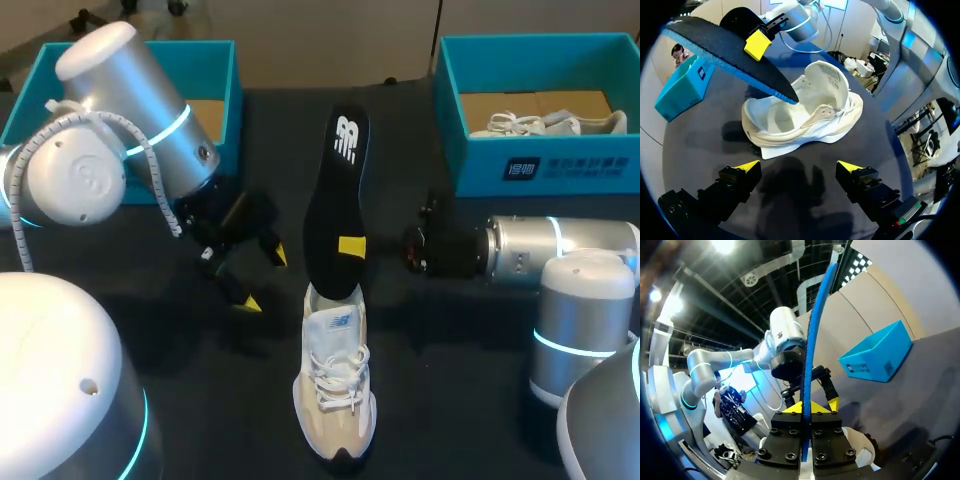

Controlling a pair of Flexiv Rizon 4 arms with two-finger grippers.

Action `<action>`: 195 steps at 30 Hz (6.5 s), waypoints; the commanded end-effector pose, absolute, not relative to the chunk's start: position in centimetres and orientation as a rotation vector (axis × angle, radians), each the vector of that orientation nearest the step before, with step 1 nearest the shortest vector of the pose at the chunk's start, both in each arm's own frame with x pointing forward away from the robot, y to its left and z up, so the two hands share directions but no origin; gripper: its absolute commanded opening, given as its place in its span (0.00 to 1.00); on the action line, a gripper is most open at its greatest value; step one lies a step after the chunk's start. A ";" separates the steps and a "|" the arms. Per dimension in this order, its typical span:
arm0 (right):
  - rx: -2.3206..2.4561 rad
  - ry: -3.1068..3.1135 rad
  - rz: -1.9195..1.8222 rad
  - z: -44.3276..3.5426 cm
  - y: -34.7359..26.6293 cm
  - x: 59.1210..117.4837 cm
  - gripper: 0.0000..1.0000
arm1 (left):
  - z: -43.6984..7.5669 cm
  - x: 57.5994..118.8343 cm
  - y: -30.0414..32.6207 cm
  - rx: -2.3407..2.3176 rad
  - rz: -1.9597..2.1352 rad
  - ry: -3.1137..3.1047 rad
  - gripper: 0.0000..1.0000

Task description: Take the shoe out of the shoebox, open the shoe tongue, remove and reinsert the insole, then place the shoe into the shoebox

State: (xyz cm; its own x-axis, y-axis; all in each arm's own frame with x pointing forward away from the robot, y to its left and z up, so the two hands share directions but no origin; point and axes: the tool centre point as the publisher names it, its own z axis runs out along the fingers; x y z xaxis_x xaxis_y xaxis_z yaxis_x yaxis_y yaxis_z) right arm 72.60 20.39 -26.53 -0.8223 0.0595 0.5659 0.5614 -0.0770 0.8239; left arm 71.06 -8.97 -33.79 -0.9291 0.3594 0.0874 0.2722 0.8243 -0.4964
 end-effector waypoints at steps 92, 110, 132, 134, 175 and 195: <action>-0.651 -1.853 -2.005 -30.0 19.0 71.1 0.00 | -36.7 70.1 -11.3 -0.395 0.639 -2.920 1.00; -0.648 -1.840 -2.009 -29.6 20.3 72.4 0.00 | -36.7 70.1 -11.3 -0.395 0.639 -2.920 1.00; -0.718 -1.837 -2.020 -30.3 20.8 72.7 0.00 | -36.7 70.1 -11.3 -0.395 0.639 -2.920 1.00; -0.724 -1.837 -2.021 -30.4 20.8 72.7 0.00 | -36.7 70.1 -11.3 -0.395 0.639 -2.920 1.00; -0.840 -1.805 -2.000 -32.6 19.7 71.4 0.00 | -36.7 70.1 -11.3 -0.395 0.639 -2.920 1.00; -0.861 -1.816 -1.924 -33.8 20.8 70.3 0.00 | -36.7 70.1 -11.3 -0.395 0.639 -2.920 1.00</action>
State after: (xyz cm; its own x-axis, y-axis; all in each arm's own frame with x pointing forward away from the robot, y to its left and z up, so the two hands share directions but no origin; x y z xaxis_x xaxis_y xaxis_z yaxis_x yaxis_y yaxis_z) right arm 70.63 20.57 -33.62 -0.7511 0.1449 0.6441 0.6345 -0.1114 0.7649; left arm 70.12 -11.25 -36.79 -0.9575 0.2802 0.0684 0.2254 0.8747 -0.4291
